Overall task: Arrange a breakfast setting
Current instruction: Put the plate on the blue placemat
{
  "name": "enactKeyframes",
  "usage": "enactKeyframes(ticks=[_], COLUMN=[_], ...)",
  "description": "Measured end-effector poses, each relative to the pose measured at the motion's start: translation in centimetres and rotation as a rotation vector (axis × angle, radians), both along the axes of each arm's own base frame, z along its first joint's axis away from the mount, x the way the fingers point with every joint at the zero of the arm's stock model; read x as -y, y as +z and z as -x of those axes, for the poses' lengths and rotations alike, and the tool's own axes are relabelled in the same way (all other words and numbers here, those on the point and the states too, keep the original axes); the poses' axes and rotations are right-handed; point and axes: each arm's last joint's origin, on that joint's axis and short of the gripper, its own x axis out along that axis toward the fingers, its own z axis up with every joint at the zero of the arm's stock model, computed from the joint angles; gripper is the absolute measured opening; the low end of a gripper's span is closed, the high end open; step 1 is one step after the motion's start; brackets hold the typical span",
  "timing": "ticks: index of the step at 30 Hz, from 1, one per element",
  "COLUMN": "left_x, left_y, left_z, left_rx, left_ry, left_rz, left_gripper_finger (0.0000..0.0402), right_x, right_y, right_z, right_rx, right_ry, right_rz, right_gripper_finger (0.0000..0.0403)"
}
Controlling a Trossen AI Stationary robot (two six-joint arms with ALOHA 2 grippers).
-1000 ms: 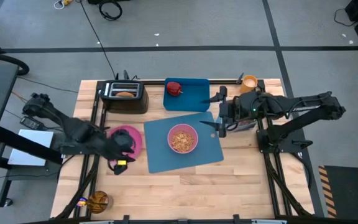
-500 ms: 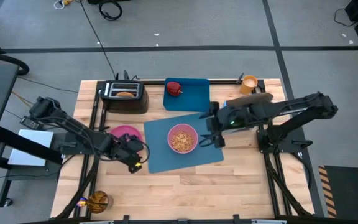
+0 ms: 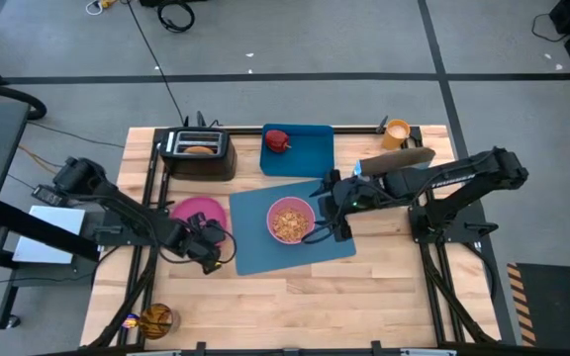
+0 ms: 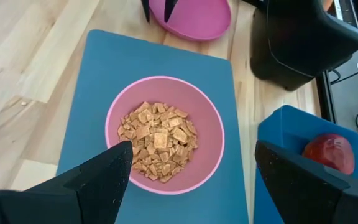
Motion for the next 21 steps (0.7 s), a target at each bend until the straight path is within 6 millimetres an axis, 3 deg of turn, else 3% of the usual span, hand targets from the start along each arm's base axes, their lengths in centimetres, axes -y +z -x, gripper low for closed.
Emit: enactKeyframes(ticks=[4,10,15,21], left_x=[0.2,0.3,0.8,2.6], left_y=[-0.5,0.2,2.1,6.9], left_z=[-0.3,-0.6,-1.4,-3.3], left_rx=[-0.011,0.004,-0.028,0.003], left_ry=[0.009,0.011,0.001,-0.106], left_rz=[-0.011,-0.028,-0.016,-0.017], left_gripper_finger=[0.0131,0.0025,0.0024,0.0017], right_x=[0.1,0.5,0.6,0.6], right_y=[0.2,0.8,1.6,2.2], right_z=[0.1,0.5,1.3,1.8], right_rx=[0.012,0.035,0.057,0.077], right_ry=[-0.002,-0.014,-0.016,-0.011], right_rz=[0.002,0.003,-0.001,-0.014], right_gripper_finger=[0.0348,0.0348,0.0348,0.0348])
